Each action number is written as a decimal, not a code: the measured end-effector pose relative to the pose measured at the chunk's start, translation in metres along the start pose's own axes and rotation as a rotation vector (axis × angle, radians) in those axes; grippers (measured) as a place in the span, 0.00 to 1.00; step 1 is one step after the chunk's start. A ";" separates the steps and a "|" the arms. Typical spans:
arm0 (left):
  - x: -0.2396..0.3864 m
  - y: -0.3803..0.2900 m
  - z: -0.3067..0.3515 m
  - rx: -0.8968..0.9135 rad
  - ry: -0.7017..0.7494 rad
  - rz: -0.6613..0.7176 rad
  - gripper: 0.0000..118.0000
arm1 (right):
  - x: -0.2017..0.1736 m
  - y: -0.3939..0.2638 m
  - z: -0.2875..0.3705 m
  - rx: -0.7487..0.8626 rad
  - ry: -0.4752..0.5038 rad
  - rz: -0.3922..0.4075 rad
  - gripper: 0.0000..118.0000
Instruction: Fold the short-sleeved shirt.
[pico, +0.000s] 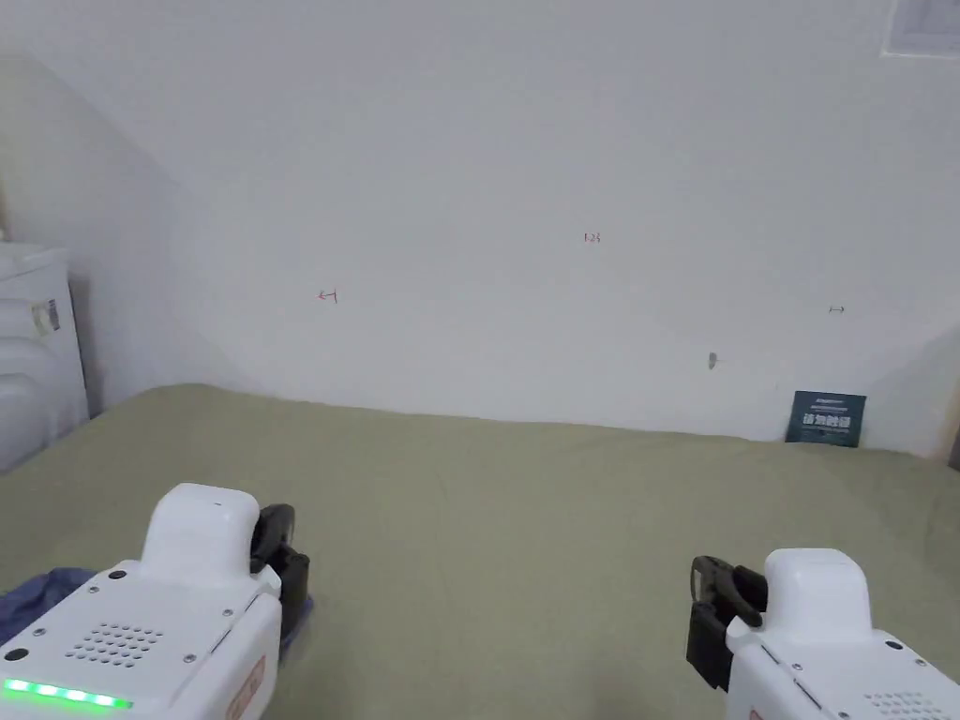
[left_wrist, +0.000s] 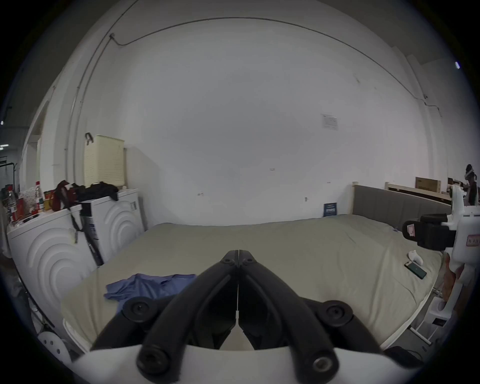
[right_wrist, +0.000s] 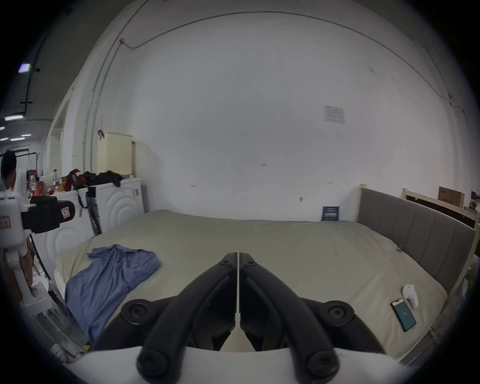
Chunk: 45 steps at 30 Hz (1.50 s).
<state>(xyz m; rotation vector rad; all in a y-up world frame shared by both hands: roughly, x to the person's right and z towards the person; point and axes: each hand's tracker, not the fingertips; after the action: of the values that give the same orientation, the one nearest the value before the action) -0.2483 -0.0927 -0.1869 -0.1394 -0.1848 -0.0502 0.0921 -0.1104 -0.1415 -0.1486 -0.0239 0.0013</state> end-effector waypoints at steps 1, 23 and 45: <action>-0.011 -0.001 0.005 0.000 0.034 0.007 0.00 | -0.012 -0.001 -0.005 -0.003 0.027 0.013 0.03; -0.218 -0.152 -0.188 -0.799 0.104 0.330 0.34 | -0.124 -0.098 -0.061 -0.297 0.300 0.084 0.03; -0.194 -0.216 -0.294 -0.962 0.252 0.311 0.05 | -0.100 -0.149 -0.072 -0.491 0.266 0.046 0.04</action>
<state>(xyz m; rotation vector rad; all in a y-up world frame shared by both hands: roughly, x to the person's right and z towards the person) -0.3996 -0.3410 -0.4806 -1.1135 0.1299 0.1582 -0.0058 -0.2683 -0.1926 -0.6395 0.2462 0.0215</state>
